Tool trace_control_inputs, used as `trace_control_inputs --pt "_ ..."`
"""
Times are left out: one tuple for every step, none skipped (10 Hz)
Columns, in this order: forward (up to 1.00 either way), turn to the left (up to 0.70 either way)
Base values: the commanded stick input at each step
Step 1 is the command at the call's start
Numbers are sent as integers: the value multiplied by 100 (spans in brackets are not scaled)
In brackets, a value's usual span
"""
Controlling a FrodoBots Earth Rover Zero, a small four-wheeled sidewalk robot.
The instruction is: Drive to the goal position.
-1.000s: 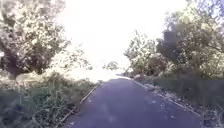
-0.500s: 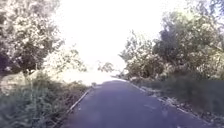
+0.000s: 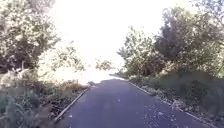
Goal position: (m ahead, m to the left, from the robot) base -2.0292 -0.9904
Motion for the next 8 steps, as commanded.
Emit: trace_control_inputs --pt "50 0" --pt "50 0" --pt "50 0" --pt "50 0" --pt "50 0" --pt "50 0" --pt "50 0" --pt "50 0"
